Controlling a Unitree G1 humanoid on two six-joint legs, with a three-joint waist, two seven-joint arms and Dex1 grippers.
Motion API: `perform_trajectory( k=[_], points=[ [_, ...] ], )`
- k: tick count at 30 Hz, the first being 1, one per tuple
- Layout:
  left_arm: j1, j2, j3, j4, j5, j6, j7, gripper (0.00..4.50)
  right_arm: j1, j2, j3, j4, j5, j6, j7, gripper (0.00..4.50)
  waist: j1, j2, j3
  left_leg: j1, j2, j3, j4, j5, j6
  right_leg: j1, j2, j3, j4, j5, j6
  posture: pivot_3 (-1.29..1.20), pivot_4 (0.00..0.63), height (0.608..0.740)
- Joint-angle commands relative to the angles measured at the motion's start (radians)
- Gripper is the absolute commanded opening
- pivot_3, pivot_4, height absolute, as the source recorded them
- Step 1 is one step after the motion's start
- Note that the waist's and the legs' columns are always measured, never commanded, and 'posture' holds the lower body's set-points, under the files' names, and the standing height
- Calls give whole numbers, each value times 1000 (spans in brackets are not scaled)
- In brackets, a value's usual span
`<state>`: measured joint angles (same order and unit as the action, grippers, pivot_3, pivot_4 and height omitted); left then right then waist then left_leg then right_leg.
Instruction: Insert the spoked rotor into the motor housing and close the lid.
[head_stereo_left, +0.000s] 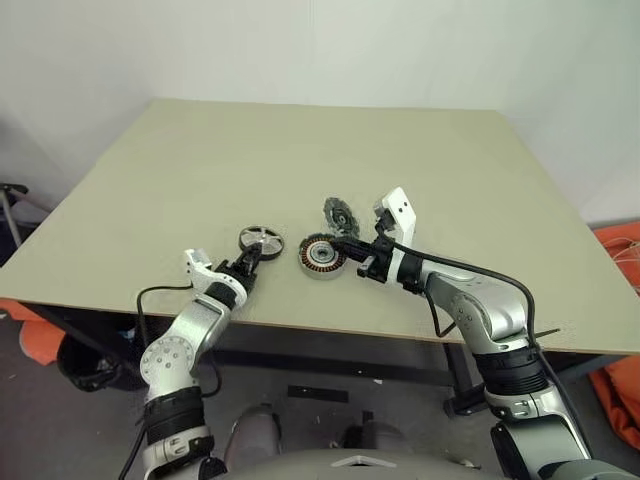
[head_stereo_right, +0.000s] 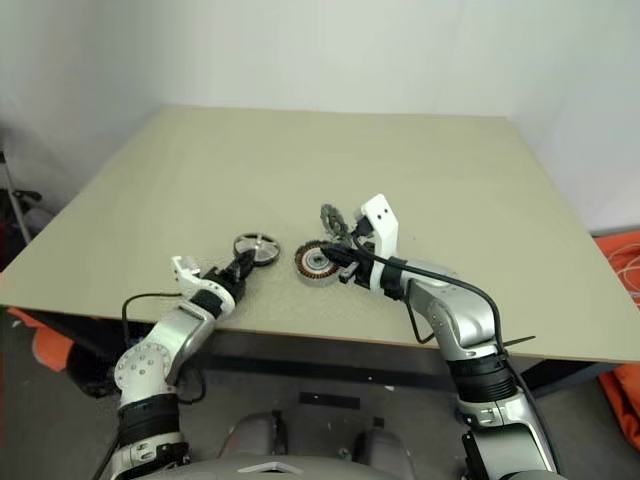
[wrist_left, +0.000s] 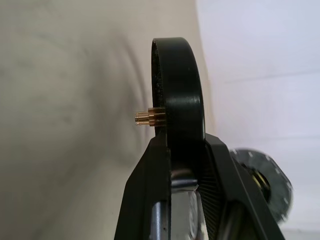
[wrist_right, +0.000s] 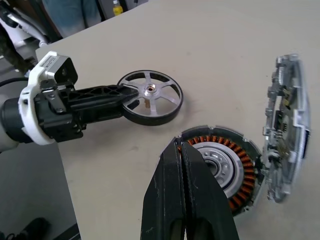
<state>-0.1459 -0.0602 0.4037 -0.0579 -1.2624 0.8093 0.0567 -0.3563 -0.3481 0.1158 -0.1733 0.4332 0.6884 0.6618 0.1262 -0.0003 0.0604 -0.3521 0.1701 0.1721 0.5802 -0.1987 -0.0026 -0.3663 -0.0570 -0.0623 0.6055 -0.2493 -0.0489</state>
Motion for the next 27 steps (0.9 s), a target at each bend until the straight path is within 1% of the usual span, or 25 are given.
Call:
perform_trajectory(
  k=[1, 7, 11, 19, 27],
  points=[
    [5, 19, -35, -68, -73, 44, -77, 424, -14, -2, -23, -43, 18, -12, 4, 0, -1, 0, 0, 0, 0, 0, 0, 0, 0, 0, 0, 0, 0, 0, 0, 0, 0, 740],
    [1, 48, -69, -47, -127, 92, -144, 424, -3, -11, -36, -58, 29, -3, 3, 0, -3, 0, 0, 2, 0, 0, 0, 0, -1, 1, 0, 0, 0, 0, 0, 0, 0, 740],
    [-32, 59, -90, 38, -108, 112, -167, 424, 22, -38, -63, -95, 54, 21, 15, 0, -1, 0, 0, 2, 0, 0, 0, 0, 0, 1, 0, 0, 0, 0, 0, 0, 0, 740],
    [-91, 51, -107, 130, -89, 119, -199, 424, 112, -112, -80, -176, 105, 78, 41, 0, -1, 0, 0, 2, 0, 0, 0, 0, 0, 2, 0, 0, 0, 0, 1, 0, 0, 740],
    [-133, 34, -128, 199, -57, 135, -223, 424, 149, -141, -81, -170, 102, 69, 49, 0, 0, 0, 0, 3, 0, 0, 0, 0, 0, 2, 0, 0, 0, 0, 1, 0, 0, 740]
  ],
)
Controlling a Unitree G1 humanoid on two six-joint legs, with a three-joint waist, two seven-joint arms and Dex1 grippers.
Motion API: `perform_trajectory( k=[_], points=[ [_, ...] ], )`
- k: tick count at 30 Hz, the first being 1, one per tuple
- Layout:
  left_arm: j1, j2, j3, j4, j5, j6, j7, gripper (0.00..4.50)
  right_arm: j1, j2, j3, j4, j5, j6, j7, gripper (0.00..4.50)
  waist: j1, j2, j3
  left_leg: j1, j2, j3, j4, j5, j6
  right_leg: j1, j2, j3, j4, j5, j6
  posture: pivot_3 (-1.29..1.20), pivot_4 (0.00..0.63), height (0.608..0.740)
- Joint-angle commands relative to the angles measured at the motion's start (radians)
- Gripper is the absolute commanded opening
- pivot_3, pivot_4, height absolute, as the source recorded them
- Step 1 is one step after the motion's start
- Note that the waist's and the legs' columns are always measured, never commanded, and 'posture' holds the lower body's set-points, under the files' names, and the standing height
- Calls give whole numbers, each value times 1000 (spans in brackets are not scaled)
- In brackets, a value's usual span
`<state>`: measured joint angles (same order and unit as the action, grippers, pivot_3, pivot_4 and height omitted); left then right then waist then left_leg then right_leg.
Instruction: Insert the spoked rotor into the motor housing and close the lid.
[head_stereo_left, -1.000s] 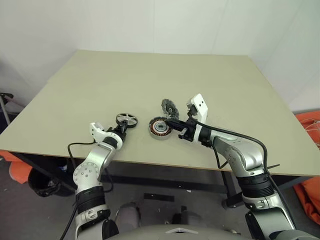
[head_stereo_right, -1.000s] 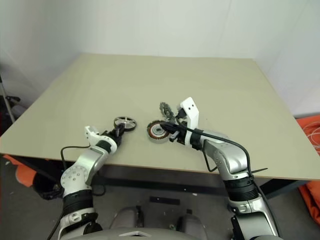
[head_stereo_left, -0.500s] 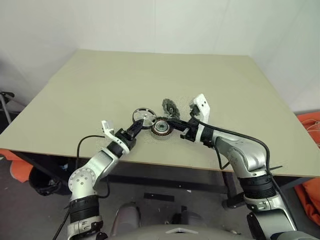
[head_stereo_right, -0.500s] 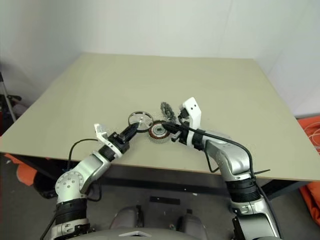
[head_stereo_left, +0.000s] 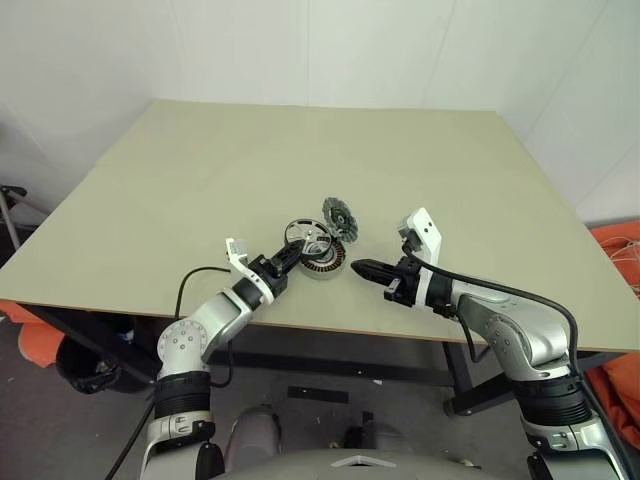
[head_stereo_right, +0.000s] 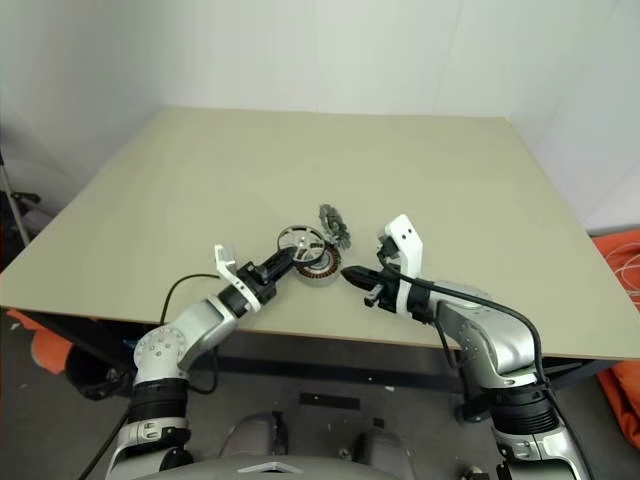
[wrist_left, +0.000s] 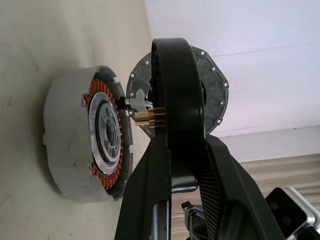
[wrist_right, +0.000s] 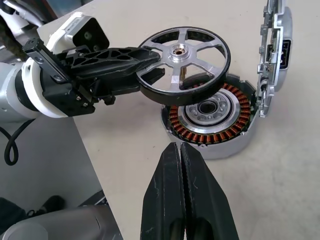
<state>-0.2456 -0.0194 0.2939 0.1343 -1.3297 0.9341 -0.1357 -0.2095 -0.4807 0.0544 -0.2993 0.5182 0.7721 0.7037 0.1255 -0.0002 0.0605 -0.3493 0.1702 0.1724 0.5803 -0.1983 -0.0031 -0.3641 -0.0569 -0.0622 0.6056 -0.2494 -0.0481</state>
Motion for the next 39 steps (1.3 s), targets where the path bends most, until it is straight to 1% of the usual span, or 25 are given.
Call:
perform_trajectory(
  k=[1, 9, 16, 36, 38, 39],
  points=[
    [-39, -10, -22, 17, 18, 11, -36, 424, 3, -8, -19, -44, 17, -16, 6, 0, 1, 0, 0, 0, 0, 0, 0, 0, 0, 0, 0, 0, 0, 0, 0, 0, 0, 740],
    [-78, -17, -32, 81, 76, 16, -71, 424, 3, -6, -22, -44, 13, -20, -2, 0, 1, 0, 0, 0, 0, 0, 0, 0, 0, 0, 0, 0, 0, 0, 0, 0, 0, 740],
    [-88, -28, -22, 95, 109, 19, -74, 424, -4, -1, -19, -38, 9, -25, -8, 0, 1, 0, 0, 0, 0, 0, 0, 0, 0, 0, 0, 0, 0, 0, 0, 0, 0, 740],
    [-96, -47, 11, 91, 135, 21, -58, 424, -20, 3, -10, -42, 11, -24, -23, 0, 1, 0, 0, 0, 0, 0, 0, 0, 0, 0, 0, 0, 0, 1, -3, 0, 0, 740],
    [-96, -49, 11, 90, 136, 24, -59, 1167, -18, 3, -10, -39, 10, -28, -20, 0, 1, 0, 0, 0, 0, 0, 0, 0, 0, 0, 0, 0, 0, 1, -3, 0, 0, 740],
    [-96, -50, 10, 89, 136, 26, -59, 1442, -17, 3, -10, -38, 10, -30, -19, 0, 1, 0, 0, 0, 0, 0, 0, 0, 0, 0, 0, 0, 0, 1, -3, 0, 0, 740]
  ],
)
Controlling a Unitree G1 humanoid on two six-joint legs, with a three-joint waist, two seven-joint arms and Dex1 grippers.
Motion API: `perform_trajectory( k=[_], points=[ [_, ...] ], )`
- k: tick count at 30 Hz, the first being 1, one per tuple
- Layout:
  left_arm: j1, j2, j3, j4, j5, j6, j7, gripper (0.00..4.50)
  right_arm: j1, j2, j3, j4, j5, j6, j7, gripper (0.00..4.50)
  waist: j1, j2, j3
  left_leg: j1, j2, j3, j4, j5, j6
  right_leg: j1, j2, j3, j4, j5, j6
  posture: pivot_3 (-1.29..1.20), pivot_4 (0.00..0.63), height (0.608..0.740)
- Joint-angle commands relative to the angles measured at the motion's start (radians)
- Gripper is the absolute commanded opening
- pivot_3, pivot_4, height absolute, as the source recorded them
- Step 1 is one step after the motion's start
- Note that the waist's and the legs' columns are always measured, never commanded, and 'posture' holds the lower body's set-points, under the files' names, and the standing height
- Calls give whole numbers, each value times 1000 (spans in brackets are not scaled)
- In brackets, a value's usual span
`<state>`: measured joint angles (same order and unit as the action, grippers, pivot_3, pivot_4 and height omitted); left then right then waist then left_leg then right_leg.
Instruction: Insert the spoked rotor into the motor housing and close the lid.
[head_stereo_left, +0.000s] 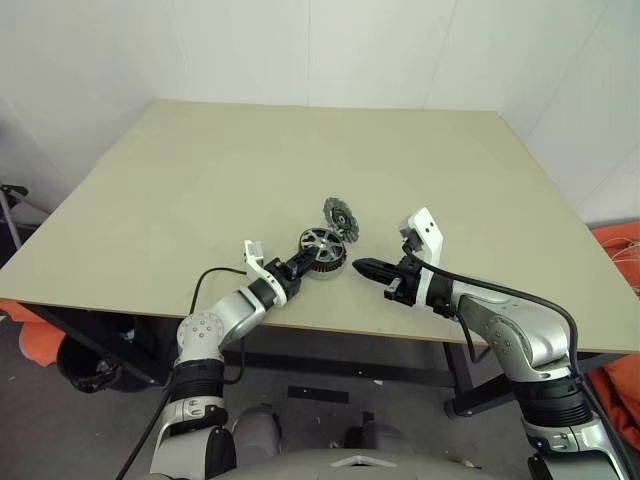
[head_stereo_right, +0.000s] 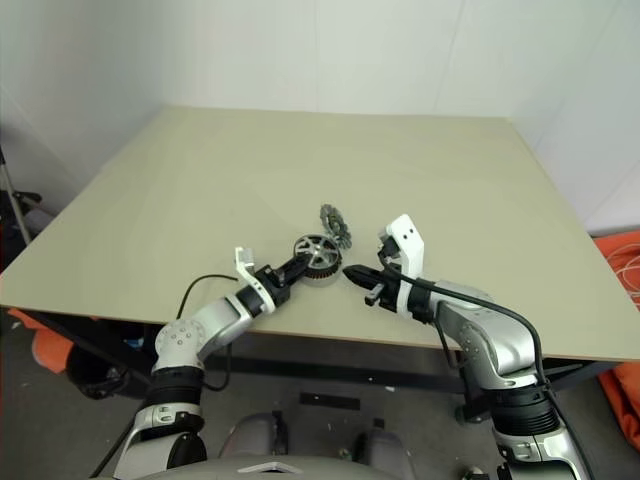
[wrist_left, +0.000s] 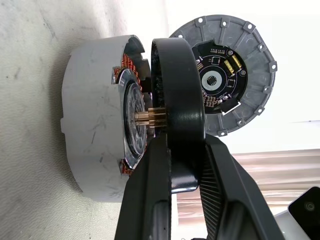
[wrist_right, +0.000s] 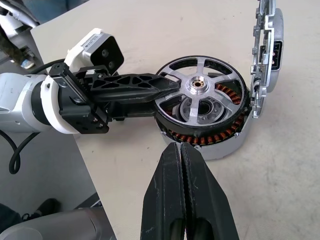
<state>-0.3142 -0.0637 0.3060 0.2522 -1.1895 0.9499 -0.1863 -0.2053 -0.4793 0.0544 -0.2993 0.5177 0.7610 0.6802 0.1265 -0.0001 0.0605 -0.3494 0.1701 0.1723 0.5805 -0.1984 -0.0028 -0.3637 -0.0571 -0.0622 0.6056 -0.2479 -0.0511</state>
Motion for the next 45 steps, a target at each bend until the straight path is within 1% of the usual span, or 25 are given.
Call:
perform_trajectory(
  k=[1, 9, 10, 13, 16, 25, 35, 37, 40, 44, 45],
  points=[
    [-27, -6, -2, -29, -4, 12, -8, 1690, -19, 1, -10, -38, 10, -20, 5, 0, 0, 0, 0, 0, 0, 0, 0, 0, 0, 0, 0, 0, 0, 0, 0, 0, 0, 740],
    [-29, -10, -2, -30, 3, 27, -10, 4320, -24, 0, -11, -34, 9, -20, 7, 0, 4, 0, 0, 4, 0, 0, 1, 0, 0, 5, 0, 0, 0, -1, 3, 0, 0, 740],
    [-28, -11, -3, -32, 4, 28, -9, 4481, -24, -1, -11, -34, 9, -19, 6, 0, 4, 0, 0, 5, 0, 0, 1, 0, 0, 6, 0, 0, 0, -2, 3, 0, 0, 740],
    [-23, -13, 2, -51, -1, 28, 3, 4481, -23, 0, -11, -37, 10, -16, 4, 0, 3, 0, 0, 9, 0, 0, 1, -1, 2, 10, 0, 0, -1, -2, 3, 0, 0, 740],
    [-11, -11, 8, -87, -14, 28, 7, 4481, -24, 0, -10, -40, 12, -10, 2, 0, 2, 0, 0, 9, 0, 0, 1, -1, 2, 9, 0, 0, -1, -2, 3, 0, 0, 740],
    [58, -9, 37, -165, -52, 8, -15, 4481, -36, 2, -3, -39, 11, -2, 0, 0, -1, 1, 0, 1, 0, 0, -1, -1, 1, 1, 0, 0, -1, -1, 2, 0, 0, 740],
    [86, -11, 69, -208, -103, -20, -17, 4481, -42, -1, -5, -34, 10, 5, 0, 0, 0, 1, 0, 1, 0, 0, -1, -2, 3, 1, 0, 0, -1, -2, 3, 0, 0, 740],
    [94, -7, 67, -235, -97, -42, -39, 4481, -42, -1, -6, -35, 10, 6, -1, 0, -1, 1, 0, 1, 0, 0, -1, -1, 3, 1, 0, 0, -1, -2, 3, 0, 0, 740],
    [111, 26, 25, -295, 5, -119, -93, 4481, -42, 0, -7, -36, 10, 6, -4, 0, -2, 1, 0, 1, 0, 0, -1, -1, 2, 1, 0, 0, -1, -2, 3, 0, 0, 740],
    [126, 50, -4, -338, 61, -186, -156, 4481, -43, 1, -7, -35, 10, 7, -6, 0, -2, 1, 0, 1, 0, 0, -1, -1, 2, 1, 0, 0, -1, -2, 3, 0, 0, 740],
    [127, 60, -17, -348, 99, -220, -172, 4481, -44, 1, -6, -34, 10, 7, -7, 0, -2, 1, 0, 1, 0, 0, -1, -1, 2, 1, 0, 0, -1, -2, 3, 0, 0, 740]
  ],
)
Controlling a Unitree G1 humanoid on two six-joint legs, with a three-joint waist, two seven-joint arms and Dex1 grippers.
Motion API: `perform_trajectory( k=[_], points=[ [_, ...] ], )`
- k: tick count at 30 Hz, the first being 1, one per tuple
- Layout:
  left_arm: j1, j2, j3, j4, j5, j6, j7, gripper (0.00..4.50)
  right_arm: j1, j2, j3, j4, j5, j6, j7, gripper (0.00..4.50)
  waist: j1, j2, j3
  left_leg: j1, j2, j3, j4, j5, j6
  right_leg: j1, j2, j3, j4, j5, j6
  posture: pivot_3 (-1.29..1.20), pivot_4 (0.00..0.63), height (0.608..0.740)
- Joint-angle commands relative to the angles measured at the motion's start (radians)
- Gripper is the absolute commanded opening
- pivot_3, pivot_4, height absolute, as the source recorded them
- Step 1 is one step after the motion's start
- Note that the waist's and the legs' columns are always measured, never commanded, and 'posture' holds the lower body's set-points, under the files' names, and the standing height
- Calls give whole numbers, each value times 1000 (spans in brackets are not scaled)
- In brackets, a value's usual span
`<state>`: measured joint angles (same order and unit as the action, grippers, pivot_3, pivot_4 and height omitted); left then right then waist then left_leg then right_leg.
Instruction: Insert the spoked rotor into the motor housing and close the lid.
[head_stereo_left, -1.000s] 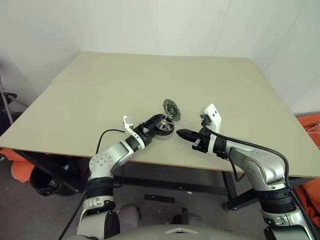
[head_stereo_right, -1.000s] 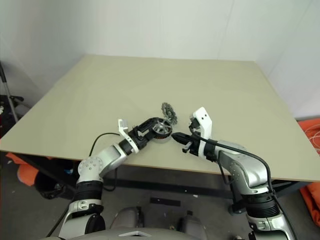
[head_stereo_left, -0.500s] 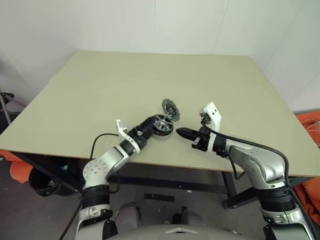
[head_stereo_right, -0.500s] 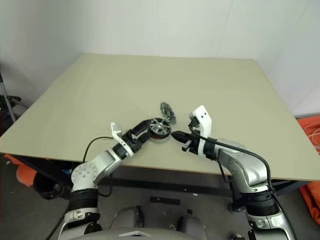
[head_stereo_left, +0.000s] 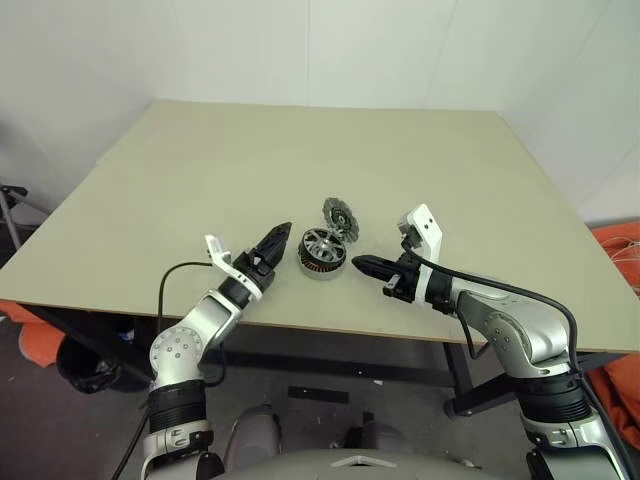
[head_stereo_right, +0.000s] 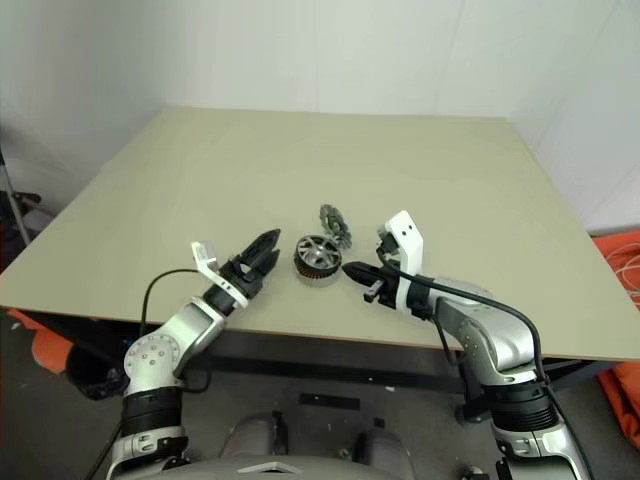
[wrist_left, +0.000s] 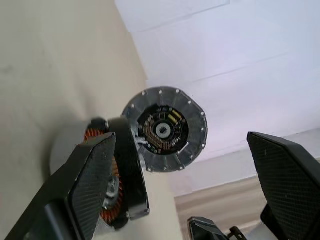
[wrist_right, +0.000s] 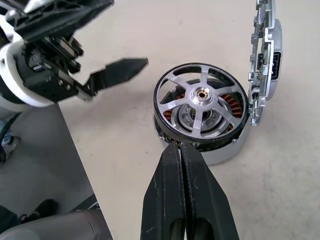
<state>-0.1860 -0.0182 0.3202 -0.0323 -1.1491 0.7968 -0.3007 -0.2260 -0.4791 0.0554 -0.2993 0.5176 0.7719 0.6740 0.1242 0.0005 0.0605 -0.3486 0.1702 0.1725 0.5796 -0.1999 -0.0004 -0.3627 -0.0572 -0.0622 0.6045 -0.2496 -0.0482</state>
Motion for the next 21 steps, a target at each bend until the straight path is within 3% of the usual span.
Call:
perform_trajectory(
  k=[1, 4, 9, 15, 21],
  points=[
    [-1, 22, -46, -72, 94, -95, -70, 4481, -24, 0, -7, -34, 10, -5, 0, 0, 1, 0, 0, 0, 0, 0, 0, 0, 0, 0, 0, 0, 0, 0, 0, 0, 0, 740],
    [-7, 54, -118, -95, 251, -216, -107, 3856, -27, 0, -6, -30, 8, -6, 0, 0, 1, 0, 0, 0, 0, 0, 0, 0, 0, 0, 0, 0, 0, 0, 0, 0, 0, 740],
    [-30, 126, -273, -49, 567, -472, -174, 2196, -36, 6, 1, -20, 2, -11, -1, 0, 0, 0, 0, 0, 0, 0, 0, 0, 0, 0, 0, 0, 0, 0, 0, 0, 0, 740],
    [-67, 163, -391, 7, 739, -590, -240, 157, -43, 14, 3, -12, -2, -15, -4, 0, 1, 0, 0, 0, 0, 0, 0, 0, 0, -1, 0, 0, 0, 0, 0, 0, 0, 740],
    [-128, 182, -438, 52, 792, -577, -291, 35, -37, 22, 0, -11, -9, -24, -13, 0, 0, 0, 0, 0, 0, 0, 0, 1, -2, -1, 0, 0, 1, 3, -5, 0, 0, 740]
  ],
)
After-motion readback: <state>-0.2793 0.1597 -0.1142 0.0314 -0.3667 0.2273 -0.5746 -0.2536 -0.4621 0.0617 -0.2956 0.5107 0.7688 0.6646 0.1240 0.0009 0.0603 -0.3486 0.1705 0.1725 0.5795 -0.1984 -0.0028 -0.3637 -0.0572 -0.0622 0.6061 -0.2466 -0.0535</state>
